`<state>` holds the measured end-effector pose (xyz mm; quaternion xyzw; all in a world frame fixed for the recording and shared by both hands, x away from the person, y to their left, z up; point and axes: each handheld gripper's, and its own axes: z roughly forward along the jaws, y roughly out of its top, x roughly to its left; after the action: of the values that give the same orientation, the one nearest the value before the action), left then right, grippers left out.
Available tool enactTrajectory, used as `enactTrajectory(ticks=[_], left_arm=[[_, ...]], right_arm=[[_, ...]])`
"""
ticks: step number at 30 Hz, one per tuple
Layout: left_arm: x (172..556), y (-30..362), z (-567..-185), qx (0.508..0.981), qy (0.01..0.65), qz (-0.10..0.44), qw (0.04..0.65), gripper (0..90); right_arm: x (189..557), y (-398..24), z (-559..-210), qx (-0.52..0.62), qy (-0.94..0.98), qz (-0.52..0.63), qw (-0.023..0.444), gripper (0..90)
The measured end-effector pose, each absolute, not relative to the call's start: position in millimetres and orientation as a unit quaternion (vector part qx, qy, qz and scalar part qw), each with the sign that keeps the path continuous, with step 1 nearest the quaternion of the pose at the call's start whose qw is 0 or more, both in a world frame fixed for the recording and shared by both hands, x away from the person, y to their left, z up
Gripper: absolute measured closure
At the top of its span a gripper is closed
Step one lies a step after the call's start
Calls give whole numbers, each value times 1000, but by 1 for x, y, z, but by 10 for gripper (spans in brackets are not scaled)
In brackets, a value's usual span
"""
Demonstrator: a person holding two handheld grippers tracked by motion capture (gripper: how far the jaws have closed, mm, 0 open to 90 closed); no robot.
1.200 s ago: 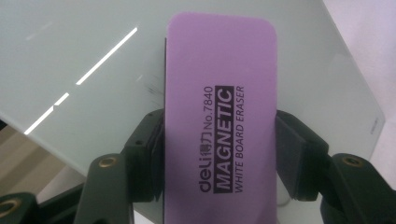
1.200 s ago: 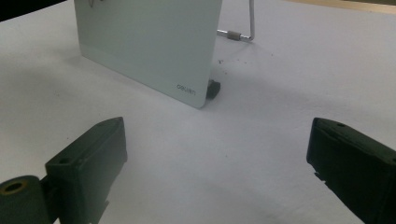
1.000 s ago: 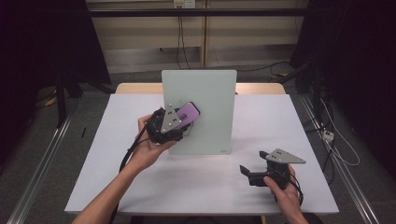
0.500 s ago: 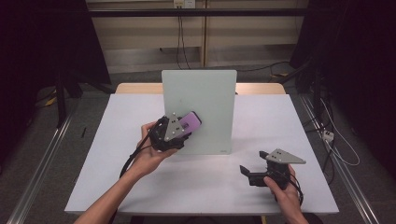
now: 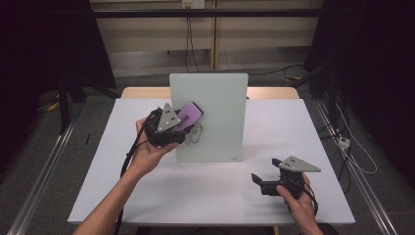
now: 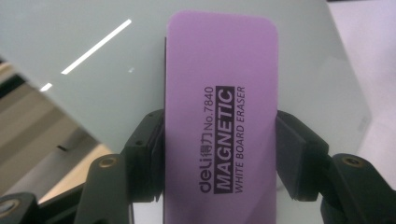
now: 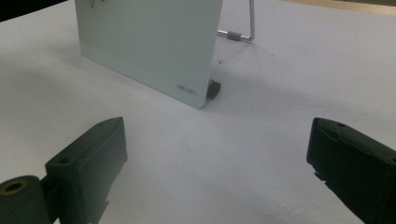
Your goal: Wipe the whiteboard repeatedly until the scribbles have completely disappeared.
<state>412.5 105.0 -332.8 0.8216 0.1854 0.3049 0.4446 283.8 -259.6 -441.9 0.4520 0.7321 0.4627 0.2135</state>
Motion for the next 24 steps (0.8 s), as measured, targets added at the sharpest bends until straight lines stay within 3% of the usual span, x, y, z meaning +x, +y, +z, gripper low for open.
enactTrajectory(ticks=[8, 24], left_arm=[[421, 111, -312, 808, 201, 316, 456, 411], [411, 103, -339, 834, 180, 298, 427, 411]], right_arm=[[284, -260, -442, 452, 732, 463, 213, 50], [284, -259, -442, 450, 735, 461, 212, 51]])
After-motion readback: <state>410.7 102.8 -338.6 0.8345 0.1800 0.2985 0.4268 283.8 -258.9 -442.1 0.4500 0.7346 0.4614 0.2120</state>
